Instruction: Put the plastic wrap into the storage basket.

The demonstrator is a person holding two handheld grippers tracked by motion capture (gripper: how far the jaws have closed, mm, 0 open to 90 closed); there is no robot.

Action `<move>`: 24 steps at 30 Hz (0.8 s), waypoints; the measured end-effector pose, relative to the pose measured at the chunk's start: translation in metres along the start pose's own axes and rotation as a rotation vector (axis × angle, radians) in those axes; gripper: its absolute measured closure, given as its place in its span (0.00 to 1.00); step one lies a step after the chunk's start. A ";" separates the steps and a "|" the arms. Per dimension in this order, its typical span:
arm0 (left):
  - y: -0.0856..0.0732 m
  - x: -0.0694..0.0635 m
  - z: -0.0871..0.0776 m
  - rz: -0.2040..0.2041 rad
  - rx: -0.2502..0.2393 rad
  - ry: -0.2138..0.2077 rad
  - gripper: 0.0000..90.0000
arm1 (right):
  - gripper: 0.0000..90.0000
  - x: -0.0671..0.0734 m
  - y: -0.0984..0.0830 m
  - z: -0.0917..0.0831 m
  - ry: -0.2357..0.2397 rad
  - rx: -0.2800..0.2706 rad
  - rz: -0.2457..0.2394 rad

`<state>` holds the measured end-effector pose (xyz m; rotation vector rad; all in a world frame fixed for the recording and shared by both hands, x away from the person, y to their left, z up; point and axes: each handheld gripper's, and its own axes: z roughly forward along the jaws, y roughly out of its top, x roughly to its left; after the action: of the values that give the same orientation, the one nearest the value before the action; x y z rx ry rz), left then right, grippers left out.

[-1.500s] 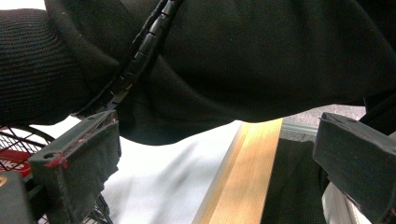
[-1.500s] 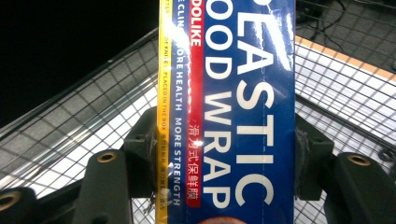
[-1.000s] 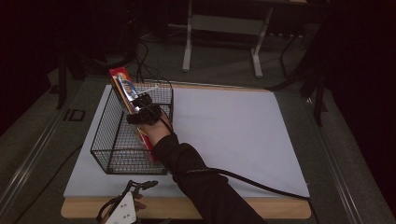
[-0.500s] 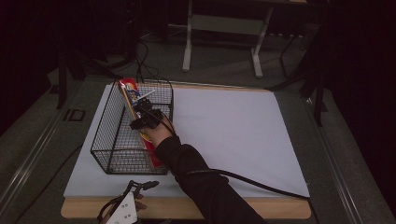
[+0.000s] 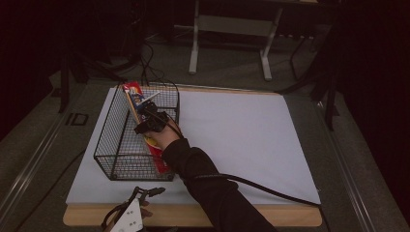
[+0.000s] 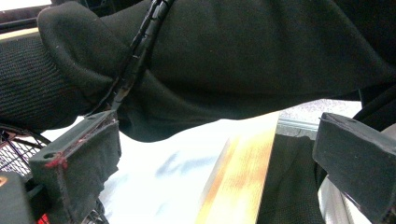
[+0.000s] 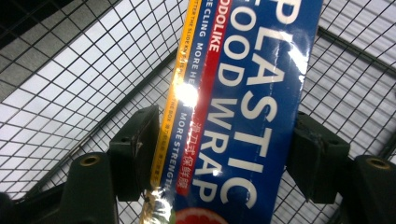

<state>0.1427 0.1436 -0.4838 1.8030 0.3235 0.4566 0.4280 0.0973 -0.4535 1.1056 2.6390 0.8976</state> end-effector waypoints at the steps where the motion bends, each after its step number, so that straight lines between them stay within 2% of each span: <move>1: 0.000 0.000 0.000 0.000 0.000 0.000 0.02 | 0.35 0.000 0.000 -0.001 -0.002 0.001 -0.004; 9: 0.000 0.000 0.000 -0.002 0.000 -0.001 0.02 | 0.33 -0.002 0.000 -0.009 0.008 -0.018 -0.007; 12: 0.000 0.000 0.001 -0.002 0.002 0.000 0.02 | 0.32 -0.006 0.001 -0.015 0.030 -0.030 -0.003; 16: 0.000 0.000 0.002 -0.003 0.003 0.000 0.02 | 0.30 -0.012 0.000 -0.024 0.030 -0.063 -0.005; 17: 0.000 0.000 0.002 -0.002 0.005 -0.001 0.02 | 0.29 -0.013 0.000 -0.026 0.029 -0.074 -0.009; 19: 0.000 0.000 0.002 -0.001 0.008 -0.001 0.02 | 0.26 -0.018 -0.001 -0.033 0.061 -0.092 0.001; 21: 0.000 0.001 0.002 -0.003 0.009 -0.001 0.02 | 0.25 -0.020 -0.001 -0.036 0.061 -0.100 0.004; 22: 0.000 0.001 0.003 -0.002 0.009 0.001 0.02 | 0.20 -0.023 -0.002 -0.046 0.069 -0.115 -0.006; 24: 0.000 0.001 0.003 -0.002 0.009 0.001 0.02 | 0.13 -0.025 -0.003 -0.053 0.100 -0.124 -0.023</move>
<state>0.1448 0.1417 -0.4847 1.8115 0.3285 0.4546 0.4259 0.0529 -0.4150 1.0240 2.6266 1.1232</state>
